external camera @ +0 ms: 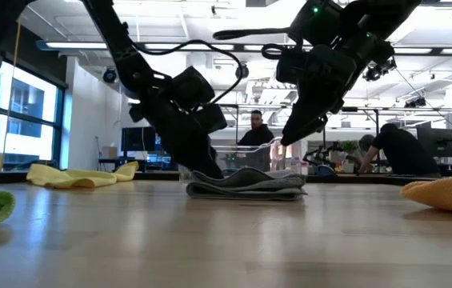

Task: Fold microfiber towels
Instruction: Put the gray towel into the transparent bin

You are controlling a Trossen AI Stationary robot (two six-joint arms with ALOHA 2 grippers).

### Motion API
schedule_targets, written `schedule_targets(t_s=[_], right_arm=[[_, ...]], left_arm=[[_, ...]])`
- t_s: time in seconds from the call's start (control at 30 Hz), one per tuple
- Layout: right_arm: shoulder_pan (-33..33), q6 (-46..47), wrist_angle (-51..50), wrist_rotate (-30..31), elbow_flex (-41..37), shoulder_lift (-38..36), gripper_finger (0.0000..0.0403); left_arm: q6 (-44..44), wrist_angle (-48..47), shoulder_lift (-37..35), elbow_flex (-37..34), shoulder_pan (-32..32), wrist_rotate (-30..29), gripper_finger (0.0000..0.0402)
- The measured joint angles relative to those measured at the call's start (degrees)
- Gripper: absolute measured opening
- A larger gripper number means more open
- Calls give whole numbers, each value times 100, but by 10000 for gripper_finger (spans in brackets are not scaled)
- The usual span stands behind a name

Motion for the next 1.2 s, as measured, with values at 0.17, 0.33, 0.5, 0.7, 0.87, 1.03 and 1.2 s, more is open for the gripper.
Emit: schedule_targets(t_s=[0.17, 0.33, 0.5, 0.7, 0.87, 1.03, 1.2], right_arm=[[-89, 201, 6, 110, 0, 0, 181], [-300, 224, 7, 269, 0, 0, 210], [-713, 103, 87, -30, 0, 1, 248], [-1139, -387, 441, -694, 2, 339, 259], [-1173, -801, 703, -911, 0, 810, 259], [-1201, -1115, 802, -1112, 0, 848, 243], [-1297, -1085, 891, -1182, 0, 839, 156]], left_arm=[[550, -113, -29, -2, -105, -81, 101], [1048, -205, -267, -27, -225, -416, 12], [1422, -143, -681, -24, -428, -1163, 17], [1531, -106, -997, -24, -603, -1447, 4], [1532, -124, -1073, -23, -574, -1654, 5], [1559, -214, -1078, -20, -546, -1679, 6], [1515, -431, -1192, -22, -375, -1800, 6]])
